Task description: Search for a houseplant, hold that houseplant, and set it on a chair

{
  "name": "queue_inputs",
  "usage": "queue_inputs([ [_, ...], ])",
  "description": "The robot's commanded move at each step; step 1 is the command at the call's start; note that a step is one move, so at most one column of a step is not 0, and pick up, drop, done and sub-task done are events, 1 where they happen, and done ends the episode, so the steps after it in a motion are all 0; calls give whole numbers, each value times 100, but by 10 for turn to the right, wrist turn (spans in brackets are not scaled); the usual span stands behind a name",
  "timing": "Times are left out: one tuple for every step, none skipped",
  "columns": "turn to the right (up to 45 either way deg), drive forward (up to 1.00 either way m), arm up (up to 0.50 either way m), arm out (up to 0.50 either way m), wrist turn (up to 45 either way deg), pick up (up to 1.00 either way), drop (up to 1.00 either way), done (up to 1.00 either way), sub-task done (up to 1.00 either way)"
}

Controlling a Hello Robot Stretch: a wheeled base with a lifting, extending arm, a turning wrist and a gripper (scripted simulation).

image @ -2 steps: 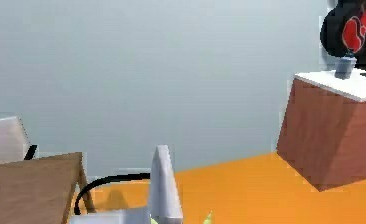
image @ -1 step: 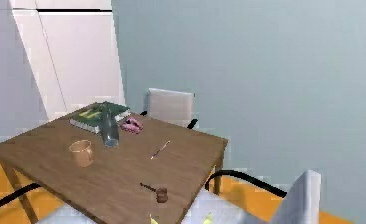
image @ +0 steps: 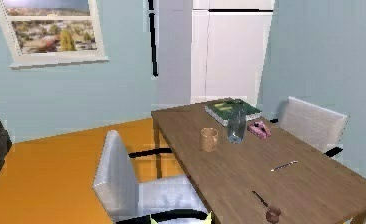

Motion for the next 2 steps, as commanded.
queue_inputs([
  [-30, 0, 0, 0, 0, 0, 0, 0, 0],
  [450, 0, 0, 0, 0, 0, 0, 0, 0],
])
